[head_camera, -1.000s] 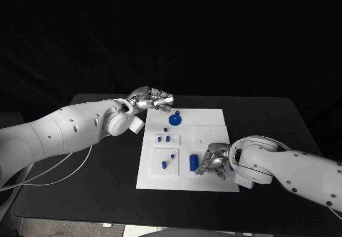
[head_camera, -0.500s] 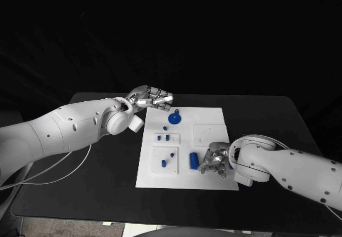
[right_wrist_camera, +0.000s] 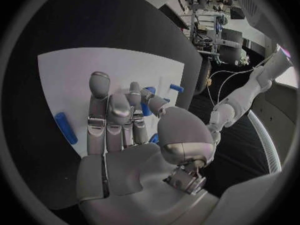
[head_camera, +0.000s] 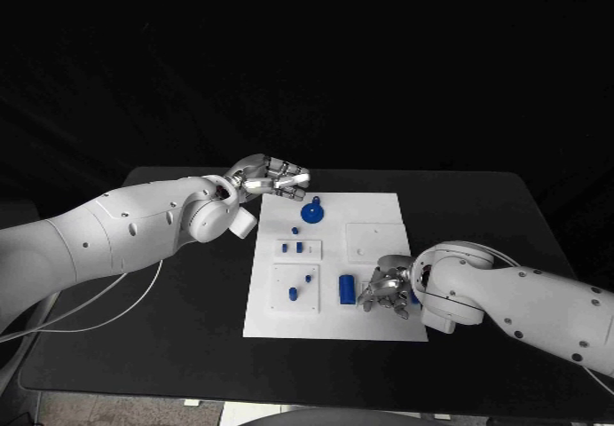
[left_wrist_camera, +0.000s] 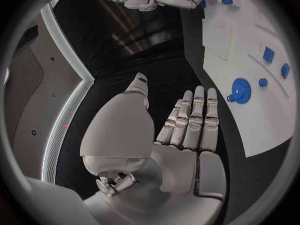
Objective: Assemble the parts on the task board
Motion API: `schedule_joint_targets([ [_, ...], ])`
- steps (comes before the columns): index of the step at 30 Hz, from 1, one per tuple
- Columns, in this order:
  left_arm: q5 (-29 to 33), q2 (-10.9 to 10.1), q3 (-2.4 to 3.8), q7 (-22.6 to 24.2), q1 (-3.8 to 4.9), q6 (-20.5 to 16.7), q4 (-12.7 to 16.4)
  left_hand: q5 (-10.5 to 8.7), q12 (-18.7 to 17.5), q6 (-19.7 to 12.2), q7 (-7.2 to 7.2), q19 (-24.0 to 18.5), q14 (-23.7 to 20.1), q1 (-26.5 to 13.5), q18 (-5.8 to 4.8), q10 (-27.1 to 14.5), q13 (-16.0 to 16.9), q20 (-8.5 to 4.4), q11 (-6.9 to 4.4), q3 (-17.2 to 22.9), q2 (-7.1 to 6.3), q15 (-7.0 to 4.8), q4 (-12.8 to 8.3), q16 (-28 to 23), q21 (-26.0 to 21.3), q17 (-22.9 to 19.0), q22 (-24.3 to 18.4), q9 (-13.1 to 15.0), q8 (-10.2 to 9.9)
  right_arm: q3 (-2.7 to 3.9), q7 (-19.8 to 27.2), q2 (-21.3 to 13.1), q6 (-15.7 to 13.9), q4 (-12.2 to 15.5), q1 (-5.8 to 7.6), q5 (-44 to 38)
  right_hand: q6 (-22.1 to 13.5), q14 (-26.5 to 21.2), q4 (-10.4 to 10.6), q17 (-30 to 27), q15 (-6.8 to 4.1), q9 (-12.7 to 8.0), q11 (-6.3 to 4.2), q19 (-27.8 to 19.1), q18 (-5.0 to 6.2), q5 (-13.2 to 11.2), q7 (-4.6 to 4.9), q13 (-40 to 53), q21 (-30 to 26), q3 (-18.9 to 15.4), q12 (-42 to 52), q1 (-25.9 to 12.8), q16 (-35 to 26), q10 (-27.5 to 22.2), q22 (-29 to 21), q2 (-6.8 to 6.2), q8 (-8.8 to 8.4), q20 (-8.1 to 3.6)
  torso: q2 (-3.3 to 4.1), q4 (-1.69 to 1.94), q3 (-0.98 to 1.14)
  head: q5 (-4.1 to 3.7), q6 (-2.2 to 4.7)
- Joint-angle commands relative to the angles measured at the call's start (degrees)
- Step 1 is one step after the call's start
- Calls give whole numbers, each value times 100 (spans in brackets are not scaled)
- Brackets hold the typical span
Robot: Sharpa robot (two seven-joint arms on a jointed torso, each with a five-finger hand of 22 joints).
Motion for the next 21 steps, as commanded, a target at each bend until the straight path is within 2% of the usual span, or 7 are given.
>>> schedule_joint_targets([
  [1, -43, 6, 3, -1, -3, 106, 9, 2, -15, 35, -6, -14, 38, -14, -48, 0, 2, -5, 19, -2, 69, 6, -90, -25, 36, 1, 8, 8, 3, 1, -29, -1, 219, 13, -8, 7, -37, -12, -11, -11, -27, 11, -23, 215, -28, 153, -26, -5, 17, -256, -17, 117, 27, 27, -11, 2, 4, -20, 1, 0, -3, 8, -9],
  [7, -52, 3, 3, -6, -3, 110, 12, 2, -15, 35, -6, -14, 38, -14, -48, 0, 2, -5, 19, -2, 69, 6, -90, -25, 36, 1, 8, 8, 3, 1, 7, -44, 165, 40, -12, 20, -20, -13, -19, -19, -28, -20, -28, 215, -33, 209, -37, -8, 8, -626, -20, 193, 20, 27, -17, -32, 2, -21, 1, 6, -3, 9, -4],
  [10, -53, 1, 3, -4, -3, 110, 13, 2, -15, 35, -6, -14, 38, -14, -48, 0, 2, -5, 19, -2, 69, 6, -90, -25, 36, 1, 8, 8, 3, 1, 66, -106, 38, 69, -13, 23, -21, -12, -24, -23, -30, -68, -27, 215, -33, 181, -33, -19, -1, -817, -37, 263, 16, 19, -24, -22, 2, -24, 2, 9, -2, 9, 3],
  [12, -54, -3, 3, 0, -3, 109, 15, 2, -15, 35, -6, -14, 38, -14, -48, 0, 2, -5, 19, -2, 69, 6, -90, -25, 36, 1, 8, 8, 3, 20, 138, -179, -68, 100, -13, 32, -84, -12, -10, -27, -19, -131, -13, 218, -30, 162, -9, -9, 7, -928, -20, 280, 12, 21, -22, -59, 3, -18, 1, 5, 0, 2, 11],
  [15, -52, -11, 3, 6, -3, 105, 19, 1, -15, 50, -9, -14, 40, -32, -47, 3, 2, -6, 17, 5, 78, 6, -132, -25, 36, 2, 8, 9, 6, 106, 241, -315, -149, 158, -13, 60, -182, -8, 10, -25, -8, -248, 10, 218, -19, 202, 32, 6, 14, -1080, 7, 339, 20, 26, -19, -77, -3, -7, -2, -1, -2, -3, 9],
  [18, -46, -25, 3, 12, -3, 94, 26, 1, -15, 50, -9, -14, 40, -32, -47, 3, 2, -6, 17, 5, 78, 6, -132, -25, 36, 2, 8, 9, 6, 285, 314, -504, -139, 214, -7, 139, -295, -3, 48, -9, 12, -416, 36, 221, -1, 208, 81, 42, 53, -1226, 70, 408, 49, 50, 0, -86, -8, 11, -3, -5, -2, -10, 7],
  [21, -40, -59, 3, 16, -3, 99, 49, -4, -13, 49, -10, 0, 63, -80, -50, 42, 2, -16, 8, -51, 80, -3, -95, -24, 39, -1, 9, 9, 2, 449, 363, -719, -94, 208, 47, 255, -383, -2, 96, 2, 43, -738, 68, 215, 27, 210, 140, 53, 86, -1422, 99, 507, 81, 52, 22, -115, -3, 46, -6, -20, -3, -52, 32],
])
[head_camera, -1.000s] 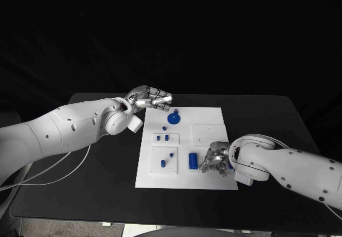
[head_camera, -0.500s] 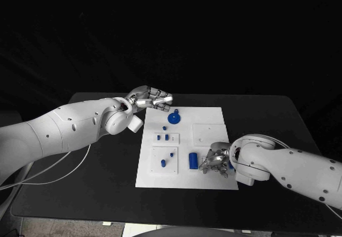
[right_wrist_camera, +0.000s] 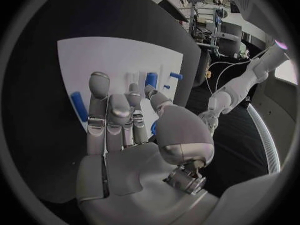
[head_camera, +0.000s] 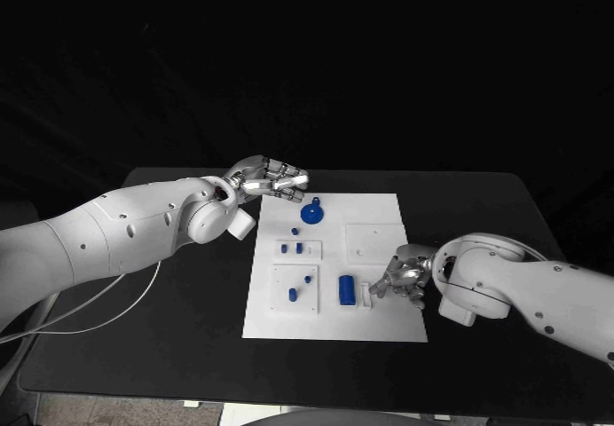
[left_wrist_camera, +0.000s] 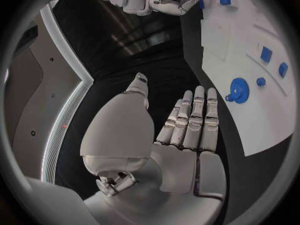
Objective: Assemble the parts on the task board
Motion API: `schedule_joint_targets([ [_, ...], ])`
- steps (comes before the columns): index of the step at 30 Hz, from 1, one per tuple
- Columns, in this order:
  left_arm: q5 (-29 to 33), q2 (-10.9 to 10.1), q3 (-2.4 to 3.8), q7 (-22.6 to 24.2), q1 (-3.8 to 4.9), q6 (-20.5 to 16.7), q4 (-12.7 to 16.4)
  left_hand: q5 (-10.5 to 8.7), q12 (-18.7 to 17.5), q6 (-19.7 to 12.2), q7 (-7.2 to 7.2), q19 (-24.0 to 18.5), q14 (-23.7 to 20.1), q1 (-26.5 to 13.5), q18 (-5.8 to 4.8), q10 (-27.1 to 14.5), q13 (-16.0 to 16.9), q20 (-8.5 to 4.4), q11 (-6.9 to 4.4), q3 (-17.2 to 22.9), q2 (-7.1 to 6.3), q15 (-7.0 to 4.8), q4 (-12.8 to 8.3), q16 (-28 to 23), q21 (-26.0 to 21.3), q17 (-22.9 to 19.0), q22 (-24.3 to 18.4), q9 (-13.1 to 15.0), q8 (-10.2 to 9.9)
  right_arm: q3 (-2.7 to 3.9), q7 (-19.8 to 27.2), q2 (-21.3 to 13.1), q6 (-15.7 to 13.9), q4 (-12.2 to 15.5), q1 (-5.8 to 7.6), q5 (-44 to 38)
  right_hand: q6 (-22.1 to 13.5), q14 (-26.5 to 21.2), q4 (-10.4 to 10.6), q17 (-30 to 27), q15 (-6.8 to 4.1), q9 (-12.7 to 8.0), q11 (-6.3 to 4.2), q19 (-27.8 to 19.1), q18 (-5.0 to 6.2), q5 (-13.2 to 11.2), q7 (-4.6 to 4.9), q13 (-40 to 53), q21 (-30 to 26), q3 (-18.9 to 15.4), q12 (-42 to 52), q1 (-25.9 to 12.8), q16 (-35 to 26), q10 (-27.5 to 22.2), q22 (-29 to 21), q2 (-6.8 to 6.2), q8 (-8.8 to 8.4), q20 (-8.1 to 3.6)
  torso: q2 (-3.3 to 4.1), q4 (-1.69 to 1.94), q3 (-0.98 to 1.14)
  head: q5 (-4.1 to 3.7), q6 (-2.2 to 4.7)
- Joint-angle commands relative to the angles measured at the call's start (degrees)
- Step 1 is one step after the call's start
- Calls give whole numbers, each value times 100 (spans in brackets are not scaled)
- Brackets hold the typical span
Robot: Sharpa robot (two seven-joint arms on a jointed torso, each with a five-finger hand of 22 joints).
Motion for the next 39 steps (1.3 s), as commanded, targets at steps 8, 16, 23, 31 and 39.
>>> schedule_joint_targets([
  [8, 4, -76, 3, 62, -3, 91, 86, -5, -16, 65, 0, 17, 83, -60, -64, 171, 2, -28, -24, -67, 91, -14, -98, -25, 37, -1, 8, 11, 5, 209, 212, -465, 195, -356, 185, 22, -179, -11, 21, -13, 75, -665, 84, 200, 58, 10, 93, -31, 58, -284, 7, 261, 33, -14, 45, -28, -5, 83, -16, -33, 4, -127, 51],
  [16, 5, -94, 3, 88, -17, 127, 102, -9, -15, 37, 3, 27, 81, -149, -68, 161, 2, -35, -20, -94, 106, -14, -152, -25, 35, -3, 8, 10, 1, 263, 212, -544, 340, -725, 206, -359, -274, -15, 156, -18, 100, -951, 118, 204, 78, -184, 147, -56, 44, -349, 6, 259, 42, -20, 55, -118, -6, 104, -4, -33, 10, -221, 89],
  [23, 5, -87, 3, 88, -20, 135, 106, -10, -14, 28, 3, 37, 80, -134, -72, 155, 2, -38, -21, -117, 115, -16, -114, -26, 30, -5, 6, 10, 1, 270, -50, -470, 384, -803, 56, -669, -514, -20, 591, -30, 147, -1236, 180, 200, 120, -804, 238, -107, 1, -136, -19, 406, 36, -58, 49, -548, -4, 152, -1, -18, 5, -249, 64],
  [31, 4, -82, 3, 102, -21, 170, 109, -10, -14, -61, 13, 47, 78, -130, -68, 147, 2, -40, -16, -123, 125, -16, -140, -26, 29, -5, 6, 4, -10, 270, -161, -331, 321, -909, -183, -785, -588, -25, 1095, -34, 153, -1375, 197, 206, 137, -971, 257, -158, -34, -32, -31, 415, 29, -83, 44, -850, -1, 159, 1, -11, 2, -253, 48],
  [39, 6, -83, 3, 102, -21, 213, 112, -10, -14, -77, 13, 52, 76, -141, -65, 144, 2, -39, -16, -125, 130, -14, -135, -26, 29, -5, 6, 5, -5, 270, -177, -248, 374, -843, -364, -823, -551, -31, 1355, -27, 134, -1435, 186, 209, 120, -1008, 244, -176, -69, -81, -68, 430, 2, -90, 35, -979, 6, 134, 0, -17, 3, -237, 33],
])
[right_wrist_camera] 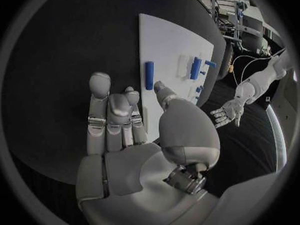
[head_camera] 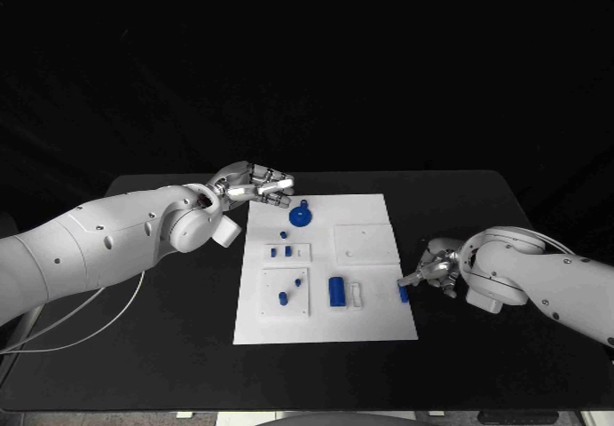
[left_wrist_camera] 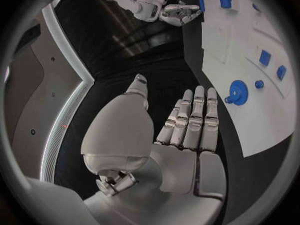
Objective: Assemble the parts on the task board
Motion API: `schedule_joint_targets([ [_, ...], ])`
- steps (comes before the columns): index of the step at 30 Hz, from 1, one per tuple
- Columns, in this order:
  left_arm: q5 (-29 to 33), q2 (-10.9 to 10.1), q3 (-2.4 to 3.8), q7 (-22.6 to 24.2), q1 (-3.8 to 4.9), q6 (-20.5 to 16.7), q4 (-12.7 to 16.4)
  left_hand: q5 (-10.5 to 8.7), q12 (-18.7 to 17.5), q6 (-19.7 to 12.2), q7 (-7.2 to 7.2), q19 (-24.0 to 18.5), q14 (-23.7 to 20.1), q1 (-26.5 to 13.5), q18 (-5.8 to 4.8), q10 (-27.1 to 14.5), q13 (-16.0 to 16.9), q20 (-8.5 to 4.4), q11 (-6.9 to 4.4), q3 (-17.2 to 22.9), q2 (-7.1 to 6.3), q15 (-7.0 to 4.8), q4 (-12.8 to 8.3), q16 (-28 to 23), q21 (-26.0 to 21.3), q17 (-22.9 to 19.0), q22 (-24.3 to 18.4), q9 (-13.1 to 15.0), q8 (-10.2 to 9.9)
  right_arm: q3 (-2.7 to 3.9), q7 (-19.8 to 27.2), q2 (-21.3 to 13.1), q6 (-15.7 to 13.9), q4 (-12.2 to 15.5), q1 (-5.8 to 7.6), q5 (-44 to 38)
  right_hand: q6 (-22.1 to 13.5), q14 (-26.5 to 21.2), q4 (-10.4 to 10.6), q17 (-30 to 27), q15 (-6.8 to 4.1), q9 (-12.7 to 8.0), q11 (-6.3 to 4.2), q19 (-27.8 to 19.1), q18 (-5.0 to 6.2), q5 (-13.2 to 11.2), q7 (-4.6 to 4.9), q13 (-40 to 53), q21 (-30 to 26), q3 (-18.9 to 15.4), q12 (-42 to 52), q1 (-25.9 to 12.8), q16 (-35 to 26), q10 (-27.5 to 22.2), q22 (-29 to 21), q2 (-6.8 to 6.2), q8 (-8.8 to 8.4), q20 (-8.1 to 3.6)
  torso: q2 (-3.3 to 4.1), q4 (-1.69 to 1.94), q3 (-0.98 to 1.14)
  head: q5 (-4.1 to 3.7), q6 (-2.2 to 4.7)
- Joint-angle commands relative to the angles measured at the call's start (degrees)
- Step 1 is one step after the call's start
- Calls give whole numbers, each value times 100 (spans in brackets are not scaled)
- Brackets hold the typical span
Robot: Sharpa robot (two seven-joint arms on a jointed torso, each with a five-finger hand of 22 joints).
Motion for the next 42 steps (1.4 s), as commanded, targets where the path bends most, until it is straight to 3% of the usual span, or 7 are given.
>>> schedule_joint_targets([
  [1, 5, 8, 3, 80, -4, 132, 18, -10, -14, -45, 2, 30, 36, -34, -65, -1, 2, -18, 4, -23, 23, -14, -16, -26, 2, -5, 4, 1, -5, -33, -78, 35, 156, 36, -89, -140, 16, 4, 46, 15, 16, -47, 18, 212, 26, -32, -18, -3, -30, -2, -42, 3, -16, -3, -9, -45, -34, 5, 1, -4, 3, 7, -12],
  [11, 6, 9, 3, 65, -4, 164, 18, -10, -14, -43, 3, 37, 36, -41, -61, -4, 2, -17, 5, -26, 38, -14, -42, -26, 1, -5, 4, 0, -6, -34, -101, 133, 116, 27, -198, -282, 249, 9, -230, 35, -4, -29, -22, 216, -2, -35, -70, 12, -10, 74, -42, 241, -19, 18, 3, 170, -32, -15, -2, -2, 0, 5, -18],
  [19, -1, 0, 3, 46, -4, 178, 16, -10, -14, -14, 2, 39, 36, -47, -59, -5, 2, -16, 5, -23, 45, -12, -54, -26, 0, -5, 3, 3, -1, -42, -140, 182, 242, -17, -272, -324, 372, 16, -718, 48, -14, -67, -37, 213, -27, -29, -96, 30, -19, 119, -61, 187, -37, 19, 9, 417, -51, -24, -3, 0, -5, 11, -38],
  [21, -3, -2, 3, 42, -4, 180, 15, -10, -14, -14, 2, 39, 36, -47, -59, -5, 2, -16, 5, -23, 45, -12, -54, -26, 0, -5, 3, 3, -1, -45, -143, 192, 273, -23, -294, -322, 385, 20, -743, 51, -12, -66, -45, 214, -27, -29, -105, 31, -16, 128, -59, 199, -33, 21, 11, 430, -40, -24, -1, -1, -3, 12, -44],
  [22, -5, -2, 3, 40, -4, 181, 15, -10, -14, -14, 2, 39, 36, -47, -59, -5, 2, -16, 5, -23, 45, -12, -54, -26, 0, -5, 3, 3, -1, -47, -143, 199, 286, -26, -308, -319, 390, 22, -893, 55, -14, -82, -47, 213, -27, -29, -107, 37, -18, 121, -63, 123, -39, 18, 15, 484, -42, -27, -1, -1, -4, 11, -45],
  [33, -21, -7, 3, 17, -4, 217, 13, -10, -14, -2, 0, 36, 32, -45, -58, -8, 2, -15, 5, -18, 50, -12, -63, -27, -1, -5, 3, 3, -1, -67, -120, 248, 306, -58, -377, -277, 444, 25, -1029, 53, -10, -74, -53, 211, -30, -20, -121, 43, -28, 159, -61, 139, -47, 17, 18, 556, -41, -18, -4, 1, -4, 15, -54],
  [42, -24, -16, 3, 5, -4, 235, 19, -10, -14, 16, -1, 28, 23, -62, -54, -18, 2, -9, 7, -2, 99, -9, -114, -26, 0, -3, 4, 3, -1, -73, -99, 217, 17, -106, -384, -194, 640, 20, -1448, -12, -36, -11, -104, 204, -42, 20, -195, -11, -65, 664, -112, 191, -102, -17, 6, 1021, -41, -33, -1, -1, 1, 24, -39],
])
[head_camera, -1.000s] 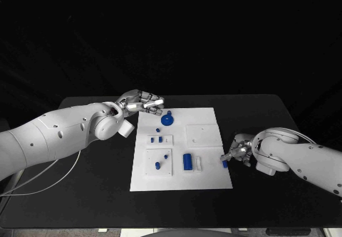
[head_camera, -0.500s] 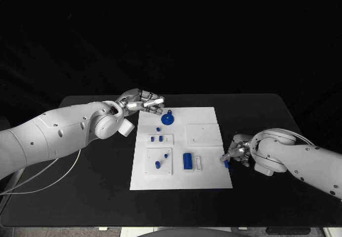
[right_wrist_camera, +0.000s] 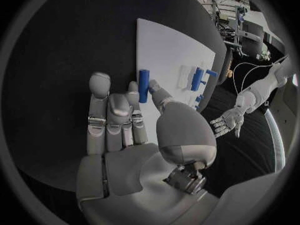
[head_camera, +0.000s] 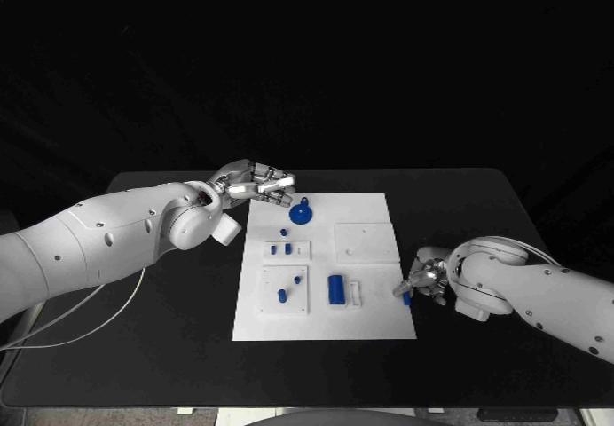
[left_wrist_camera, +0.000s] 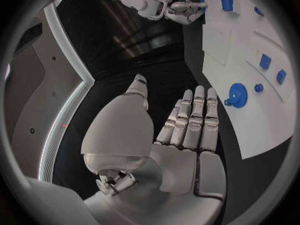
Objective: Assemble the parts on the task board
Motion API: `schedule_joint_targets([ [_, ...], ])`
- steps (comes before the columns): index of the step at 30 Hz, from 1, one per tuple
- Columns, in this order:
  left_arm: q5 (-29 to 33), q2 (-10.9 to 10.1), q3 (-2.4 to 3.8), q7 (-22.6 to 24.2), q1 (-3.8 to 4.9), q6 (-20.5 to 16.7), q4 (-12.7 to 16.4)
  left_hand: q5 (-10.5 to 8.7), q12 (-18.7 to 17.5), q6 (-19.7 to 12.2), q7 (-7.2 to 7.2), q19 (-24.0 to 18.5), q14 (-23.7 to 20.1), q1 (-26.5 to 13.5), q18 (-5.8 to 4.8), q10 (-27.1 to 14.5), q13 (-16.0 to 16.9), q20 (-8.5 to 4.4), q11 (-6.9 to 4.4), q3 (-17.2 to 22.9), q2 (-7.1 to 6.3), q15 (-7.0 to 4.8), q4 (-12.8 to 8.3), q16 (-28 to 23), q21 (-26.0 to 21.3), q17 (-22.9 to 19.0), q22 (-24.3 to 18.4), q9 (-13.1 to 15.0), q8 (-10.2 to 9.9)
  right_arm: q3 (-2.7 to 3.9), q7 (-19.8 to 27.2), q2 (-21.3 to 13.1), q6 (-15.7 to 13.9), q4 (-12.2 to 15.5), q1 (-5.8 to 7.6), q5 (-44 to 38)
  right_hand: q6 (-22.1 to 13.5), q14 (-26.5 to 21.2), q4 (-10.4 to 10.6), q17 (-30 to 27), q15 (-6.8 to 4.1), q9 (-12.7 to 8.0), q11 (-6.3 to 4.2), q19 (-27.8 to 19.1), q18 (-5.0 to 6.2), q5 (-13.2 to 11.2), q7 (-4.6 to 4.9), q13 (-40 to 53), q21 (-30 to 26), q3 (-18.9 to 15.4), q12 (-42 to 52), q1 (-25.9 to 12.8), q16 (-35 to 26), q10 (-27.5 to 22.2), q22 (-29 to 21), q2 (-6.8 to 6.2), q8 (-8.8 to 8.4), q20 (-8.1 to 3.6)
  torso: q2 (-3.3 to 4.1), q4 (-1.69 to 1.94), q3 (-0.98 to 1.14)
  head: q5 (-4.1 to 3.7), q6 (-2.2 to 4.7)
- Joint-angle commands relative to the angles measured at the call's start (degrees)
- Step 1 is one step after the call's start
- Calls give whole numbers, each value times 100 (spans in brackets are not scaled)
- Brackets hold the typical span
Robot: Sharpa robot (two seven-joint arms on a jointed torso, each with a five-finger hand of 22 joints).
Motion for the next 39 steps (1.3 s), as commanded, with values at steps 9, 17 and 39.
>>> schedule_joint_targets([
  [9, -14, -30, 2, 13, -2, 89, 17, -9, -14, 20, 1, 25, 24, -92, -47, -18, 2, -5, 8, -3, 195, -8, -258, -25, 5, -1, 6, 4, 1, -65, -101, -151, -53, 46, -106, 303, 120, 21, -520, -96, -36, -3740, -50, 202, -47, 619, 25, -115, -58, 1088, -109, -99, -83, 0, -22, 268, 1, -38, -2, -4, 2, 23, 20],
  [17, -15, -32, 1, 4, -2, 86, 7, -10, -13, 22, 0, 26, 26, -146, -44, -17, 3, -4, 9, -6, 241, -7, -350, -25, 9, -1, 7, 4, 1, 141, -112, -332, -54, 74, -75, 592, 168, 22, -481, -112, -36, -3616, -60, 205, -49, 574, -11, -128, -34, 1265, -91, -238, -66, 49, -4, 210, 1, -35, -7, -10, -8, 12, 31],
  [39, -16, -19, -3, -27, -2, 100, -9, -10, -14, 65, -4, 26, 25, -149, -44, -20, 2, -4, 10, -5, 244, -7, -365, -25, 9, -1, 7, 7, 5, 336, -133, -359, 178, 795, 138, 1431, 170, 12, -204, -136, -58, -3646, -80, 212, -72, 598, -65, -120, -54, 544, -77, -278, -56, 50, -51, 201, -3, -59, 5, -5, 0, 22, 49],
])
